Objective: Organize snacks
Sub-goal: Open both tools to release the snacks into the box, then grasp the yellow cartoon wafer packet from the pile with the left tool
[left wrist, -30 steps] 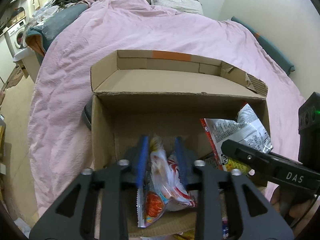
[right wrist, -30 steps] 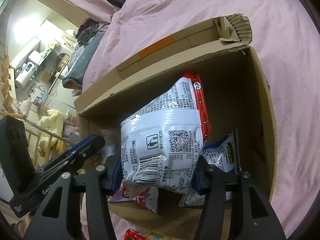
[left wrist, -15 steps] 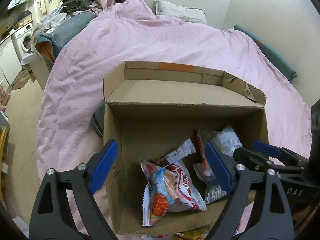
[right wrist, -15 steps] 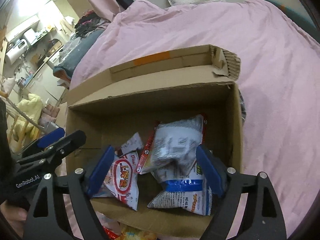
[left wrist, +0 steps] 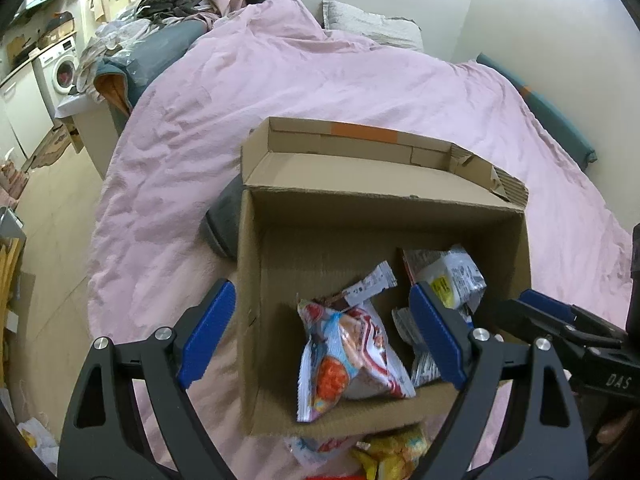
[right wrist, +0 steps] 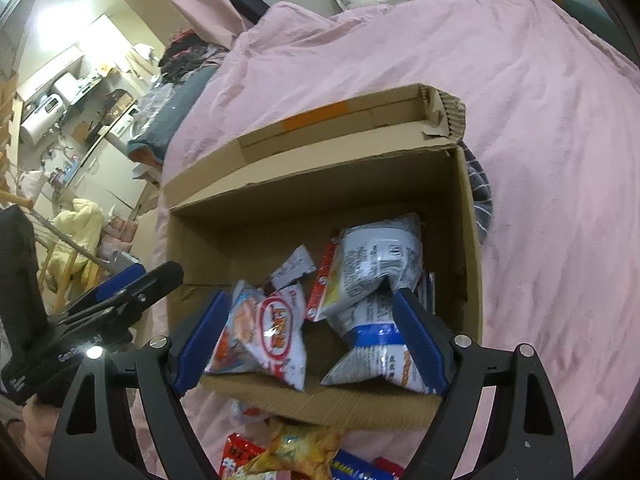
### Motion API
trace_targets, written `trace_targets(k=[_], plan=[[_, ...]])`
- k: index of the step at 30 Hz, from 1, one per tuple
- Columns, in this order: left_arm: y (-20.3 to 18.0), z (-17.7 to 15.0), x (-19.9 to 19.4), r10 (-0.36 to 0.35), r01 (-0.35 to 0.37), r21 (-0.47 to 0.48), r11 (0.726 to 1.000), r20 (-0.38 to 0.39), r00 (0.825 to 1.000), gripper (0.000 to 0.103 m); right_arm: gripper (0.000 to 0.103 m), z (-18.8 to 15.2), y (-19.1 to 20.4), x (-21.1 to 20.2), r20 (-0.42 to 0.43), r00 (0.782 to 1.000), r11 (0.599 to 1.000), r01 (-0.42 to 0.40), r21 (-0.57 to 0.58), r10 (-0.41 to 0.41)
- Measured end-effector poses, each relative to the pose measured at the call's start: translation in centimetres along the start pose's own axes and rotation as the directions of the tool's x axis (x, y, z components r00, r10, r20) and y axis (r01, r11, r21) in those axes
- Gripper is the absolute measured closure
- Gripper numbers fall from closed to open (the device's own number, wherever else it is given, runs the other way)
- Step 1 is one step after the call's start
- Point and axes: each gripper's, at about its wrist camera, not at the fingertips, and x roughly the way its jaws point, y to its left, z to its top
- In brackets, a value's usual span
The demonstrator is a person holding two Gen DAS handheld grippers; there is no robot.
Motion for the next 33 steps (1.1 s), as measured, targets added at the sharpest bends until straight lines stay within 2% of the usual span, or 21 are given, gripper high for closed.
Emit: trace_targets(k=[13, 17, 21, 27, 30, 33], plan=[[1.6, -4.4, -5.1, 0.014, -0.013, -0.033, 0.999, 0.031, 0.999, 0.016, 0.017, -3.7, 0.4, -3.4, 0.023, 1.0, 1.0, 0.005, 0.013, -0.005], [2.4, -5.9, -7.1, -0.007, 0.014, -0.08, 0.997, 0.091, 0.996, 0.016, 0.017, -5.2, 0.6, -4.6, 0.031, 0.999, 1.0, -0.026, 0.013, 0.026], [2.7, -7.0, -8.4, -0.007, 0.018, -0.094, 0.995, 0.112, 0.994, 0.001, 0.013, -6.6, 1.0, -5.9, 0.06, 0.998, 1.0, 0.014, -0.011, -0.014], [2.9, -8.8, -7.5, 0.006, -0.005, -0.058, 0.998, 0.024, 1.0, 0.001, 0.004, -8.5, 0.0, -6.5, 0.045, 0.999, 1.0, 0.013, 0.022, -0.014], [3.4, -9.7, -6.6, 0.026, -0.028, -0.065, 0.997, -0.031, 0.999, 0.001, 0.004, -9.1, -0.9, -6.4, 0.021, 1.0, 0.999, 0.013, 0.04, -0.014], [4.2, -10.4, -5.8, 0.015, -0.023, -0.091, 0.996, -0.085, 0.996, 0.001, 0.004, -9.7, -1.7, -6.2, -0.001, 1.0, 0.998, 0.023, 0.06, -0.023]])
